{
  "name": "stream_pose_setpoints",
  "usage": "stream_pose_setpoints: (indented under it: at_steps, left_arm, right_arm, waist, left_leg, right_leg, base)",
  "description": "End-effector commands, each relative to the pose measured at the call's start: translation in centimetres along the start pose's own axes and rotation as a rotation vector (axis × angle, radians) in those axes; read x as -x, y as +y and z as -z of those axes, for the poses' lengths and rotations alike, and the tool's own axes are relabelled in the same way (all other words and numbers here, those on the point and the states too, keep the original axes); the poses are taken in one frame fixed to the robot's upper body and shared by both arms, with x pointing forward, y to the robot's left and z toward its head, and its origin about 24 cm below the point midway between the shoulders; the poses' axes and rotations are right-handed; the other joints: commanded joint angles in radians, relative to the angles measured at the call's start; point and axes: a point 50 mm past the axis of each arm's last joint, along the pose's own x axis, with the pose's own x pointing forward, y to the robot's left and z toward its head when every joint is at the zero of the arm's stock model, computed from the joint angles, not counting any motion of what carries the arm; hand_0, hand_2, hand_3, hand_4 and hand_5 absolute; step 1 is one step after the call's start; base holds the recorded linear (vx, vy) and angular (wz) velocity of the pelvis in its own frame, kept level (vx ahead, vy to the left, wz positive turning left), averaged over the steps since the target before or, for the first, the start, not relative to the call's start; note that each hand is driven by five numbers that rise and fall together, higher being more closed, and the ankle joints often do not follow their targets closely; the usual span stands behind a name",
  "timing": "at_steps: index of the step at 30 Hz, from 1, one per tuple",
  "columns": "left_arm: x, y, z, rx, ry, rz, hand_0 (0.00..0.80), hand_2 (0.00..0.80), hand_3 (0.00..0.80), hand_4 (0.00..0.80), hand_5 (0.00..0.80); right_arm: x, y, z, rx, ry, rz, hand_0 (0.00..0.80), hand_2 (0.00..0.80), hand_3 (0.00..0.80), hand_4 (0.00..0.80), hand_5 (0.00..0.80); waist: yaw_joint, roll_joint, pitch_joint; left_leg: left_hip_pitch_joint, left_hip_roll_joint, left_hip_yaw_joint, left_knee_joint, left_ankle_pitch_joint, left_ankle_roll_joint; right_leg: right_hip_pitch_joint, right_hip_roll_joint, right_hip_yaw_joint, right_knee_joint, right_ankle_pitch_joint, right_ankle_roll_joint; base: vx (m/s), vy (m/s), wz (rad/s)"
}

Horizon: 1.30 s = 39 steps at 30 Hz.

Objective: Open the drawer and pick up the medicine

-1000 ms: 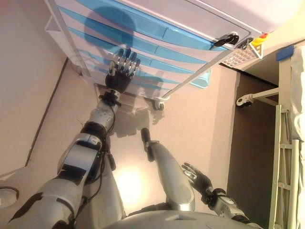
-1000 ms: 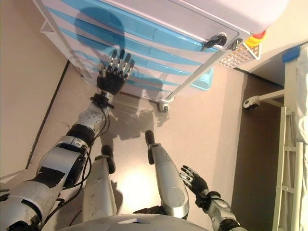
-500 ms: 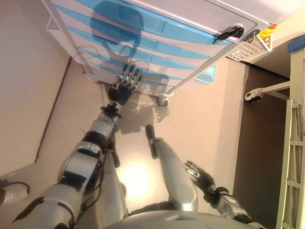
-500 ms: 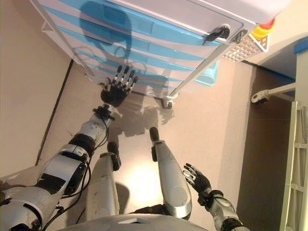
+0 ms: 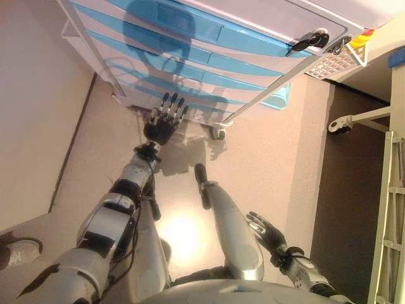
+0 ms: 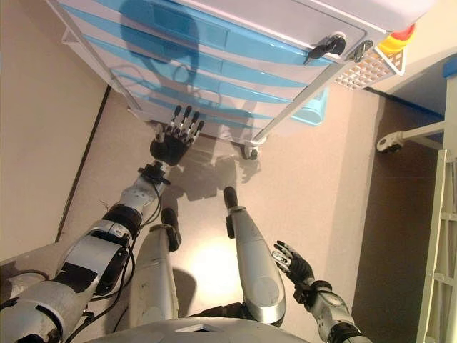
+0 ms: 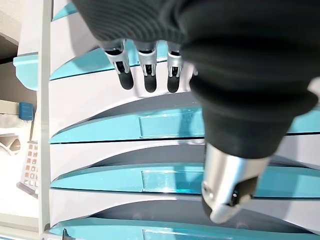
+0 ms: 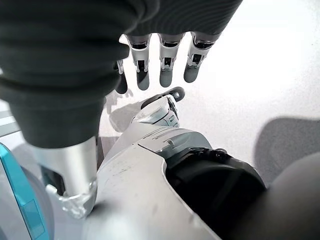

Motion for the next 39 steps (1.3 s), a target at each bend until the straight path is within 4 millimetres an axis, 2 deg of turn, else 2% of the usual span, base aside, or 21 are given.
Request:
stream_pose_setpoints:
  at_steps: [1, 12, 22, 32, 39]
  left_arm:
    - [-2.3, -2.4, -1.4, 0.001, -0.048, 0.104, 0.0, 0.0, 0.0, 0.0, 0.0]
    - [-4.5, -4.2, -3.4, 0.021, -0.12, 0.113, 0.0, 0.0, 0.0, 0.0, 0.0]
    - [-5.4, -4.8, -4.3, 0.014, -0.161, 0.095, 0.0, 0.0, 0.0, 0.0, 0.0]
    - [-5.3, -4.7, -4.6, 0.011, -0.164, 0.101, 0.0, 0.0, 0.0, 0.0, 0.0]
    - [-4.2, -3.5, -4.0, -0.005, -0.145, 0.072, 0.0, 0.0, 0.0, 0.0, 0.0]
  right_arm:
    - [1.7, -0.6, 1.6, -0.004, 0.035, 0.002, 0.0, 0.0, 0.0, 0.0, 0.0]
    - [1.9, -0.5, 2.2, -0.013, 0.052, -0.001, 0.0, 0.0, 0.0, 0.0, 0.0]
    - [1.9, -0.6, 2.2, -0.021, 0.049, 0.006, 0.0, 0.0, 0.0, 0.0, 0.0]
    - [2.1, -0.9, 2.2, -0.014, 0.046, 0.003, 0.0, 0.0, 0.0, 0.0, 0.0]
    - [2.0, -0.8, 2.0, -0.013, 0.041, 0.007, 0.0, 0.0, 0.0, 0.0, 0.0]
  waist:
    - [-0.006, -0.002, -0.037]
    - [-0.02, -0.014, -0.046]
    - [-0.029, -0.014, -0.041]
    - [-0.033, -0.008, -0.037]
    - [-0.031, 0.002, -0.032]
  left_leg:
    - [-0.048, -0.03, 0.045, 0.09, -0.022, 0.025]
    - [-0.08, -0.028, 0.034, 0.131, -0.024, 0.024]
    - [-0.103, -0.034, 0.031, 0.159, -0.031, 0.026]
    - [-0.107, -0.034, 0.032, 0.164, -0.03, 0.023]
    - [-0.1, -0.036, 0.036, 0.153, -0.021, 0.02]
  right_leg:
    - [0.032, 0.03, -0.046, -0.009, -0.017, 0.0]
    - [0.01, 0.043, -0.048, 0.018, -0.025, -0.008]
    - [-0.016, 0.048, -0.048, 0.044, -0.031, -0.015]
    - [-0.021, 0.05, -0.05, 0.052, -0.037, -0.02]
    - [-0.016, 0.047, -0.049, 0.045, -0.039, -0.022]
  base:
    - [0.017, -0.039, 0.01]
    - [0.022, -0.042, -0.02]
    - [0.004, -0.009, -0.01]
    - [0.003, -0.002, -0.03]
    - [0.0, 0.0, 0.0]
